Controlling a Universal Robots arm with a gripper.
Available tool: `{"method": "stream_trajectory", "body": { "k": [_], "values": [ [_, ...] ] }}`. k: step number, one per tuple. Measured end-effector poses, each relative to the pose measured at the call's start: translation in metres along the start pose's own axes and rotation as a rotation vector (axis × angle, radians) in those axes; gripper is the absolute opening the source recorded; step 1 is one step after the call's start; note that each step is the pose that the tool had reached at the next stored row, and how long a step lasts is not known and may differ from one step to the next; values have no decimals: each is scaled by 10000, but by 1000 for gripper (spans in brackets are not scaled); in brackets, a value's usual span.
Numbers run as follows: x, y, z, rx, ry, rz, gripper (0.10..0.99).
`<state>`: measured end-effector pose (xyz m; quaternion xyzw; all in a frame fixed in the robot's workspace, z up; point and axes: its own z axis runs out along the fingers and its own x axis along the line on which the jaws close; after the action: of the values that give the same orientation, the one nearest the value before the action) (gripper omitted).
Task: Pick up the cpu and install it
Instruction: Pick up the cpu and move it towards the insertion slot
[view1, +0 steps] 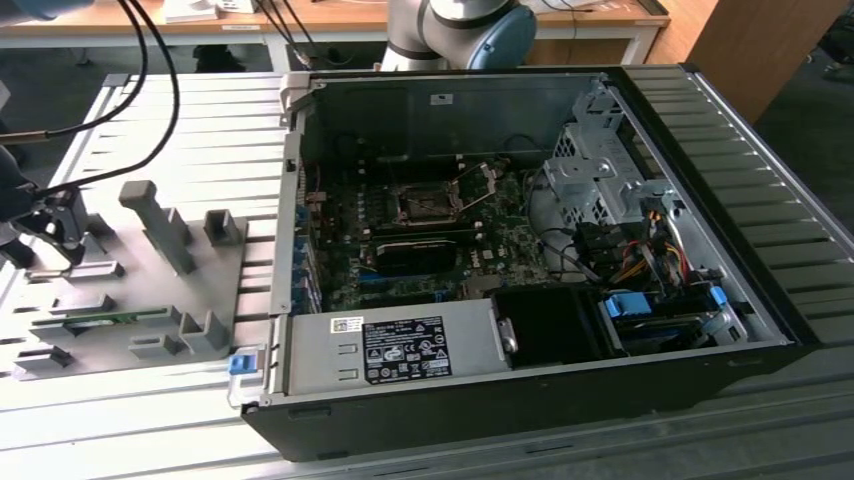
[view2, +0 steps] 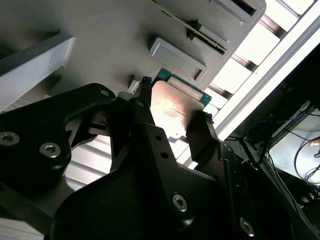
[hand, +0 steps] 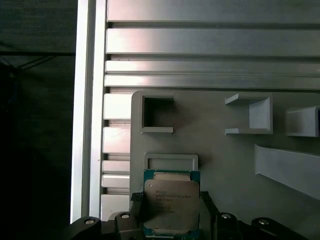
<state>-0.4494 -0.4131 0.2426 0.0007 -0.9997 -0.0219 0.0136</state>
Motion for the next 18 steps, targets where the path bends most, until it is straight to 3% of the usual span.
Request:
{"method": "stream_trajectory", "body": {
  "k": [18],
  "values": [
    [2,4,-72,0,0,0,529]
  ]
}}
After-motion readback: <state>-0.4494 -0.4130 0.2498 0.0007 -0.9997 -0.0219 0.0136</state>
